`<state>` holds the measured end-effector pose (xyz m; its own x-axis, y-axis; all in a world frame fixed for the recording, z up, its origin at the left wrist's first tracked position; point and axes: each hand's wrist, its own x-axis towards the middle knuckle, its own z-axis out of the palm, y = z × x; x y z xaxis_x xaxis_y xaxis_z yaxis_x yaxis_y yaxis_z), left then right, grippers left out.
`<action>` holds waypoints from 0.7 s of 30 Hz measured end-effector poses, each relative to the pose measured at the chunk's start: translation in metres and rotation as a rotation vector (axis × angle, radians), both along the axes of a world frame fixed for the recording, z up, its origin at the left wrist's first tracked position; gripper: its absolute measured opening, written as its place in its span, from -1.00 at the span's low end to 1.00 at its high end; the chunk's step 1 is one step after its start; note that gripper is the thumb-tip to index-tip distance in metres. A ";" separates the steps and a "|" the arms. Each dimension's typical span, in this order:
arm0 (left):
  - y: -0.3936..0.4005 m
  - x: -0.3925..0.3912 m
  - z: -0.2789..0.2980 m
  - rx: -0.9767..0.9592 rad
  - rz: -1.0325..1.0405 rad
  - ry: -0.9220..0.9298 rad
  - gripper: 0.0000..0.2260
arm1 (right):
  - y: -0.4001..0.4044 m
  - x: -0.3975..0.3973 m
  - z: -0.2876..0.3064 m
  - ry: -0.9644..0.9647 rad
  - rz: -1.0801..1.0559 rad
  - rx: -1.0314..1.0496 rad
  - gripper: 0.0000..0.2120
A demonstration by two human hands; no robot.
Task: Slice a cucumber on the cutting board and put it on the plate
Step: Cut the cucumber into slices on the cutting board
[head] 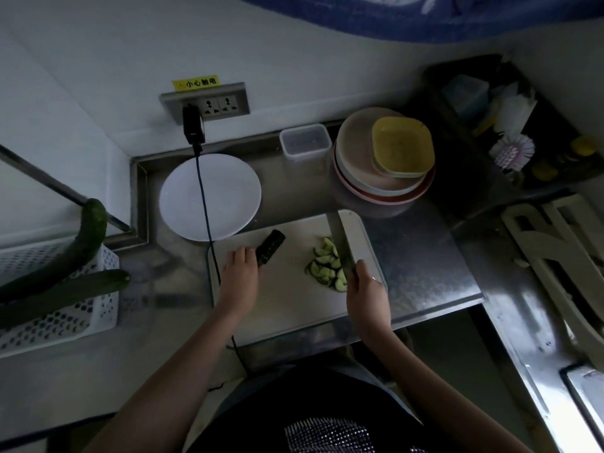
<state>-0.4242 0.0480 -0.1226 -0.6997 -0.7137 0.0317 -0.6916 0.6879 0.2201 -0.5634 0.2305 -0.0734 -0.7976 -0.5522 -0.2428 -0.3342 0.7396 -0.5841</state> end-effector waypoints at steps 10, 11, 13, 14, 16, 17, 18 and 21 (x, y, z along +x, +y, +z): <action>0.031 0.001 0.014 0.990 0.707 0.277 -0.66 | -0.028 0.055 0.002 -0.072 0.061 -0.038 -0.89; 0.030 0.004 0.016 0.999 0.697 0.270 -0.66 | -0.029 0.061 0.002 -0.071 0.062 -0.035 -0.88; 0.028 0.011 0.020 0.959 0.660 0.269 -0.72 | -0.030 0.070 -0.001 -0.073 0.062 -0.041 -0.89; 0.027 0.015 0.024 0.909 0.625 0.284 -0.76 | -0.031 0.075 -0.003 -0.075 0.056 -0.047 -0.89; 0.025 0.021 0.026 0.755 0.518 0.297 -0.77 | -0.031 0.083 -0.005 -0.076 0.039 -0.051 -0.84; 0.023 0.024 0.026 0.665 0.450 0.313 -0.80 | -0.032 0.086 -0.005 -0.073 0.030 -0.051 -0.82; 0.020 0.027 0.029 0.561 0.368 0.334 -0.83 | -0.032 0.088 -0.006 -0.067 0.022 -0.056 -0.82; 0.004 0.036 0.027 0.070 0.010 0.275 -0.80 | -0.031 0.093 -0.005 -0.055 -0.035 -0.076 -0.81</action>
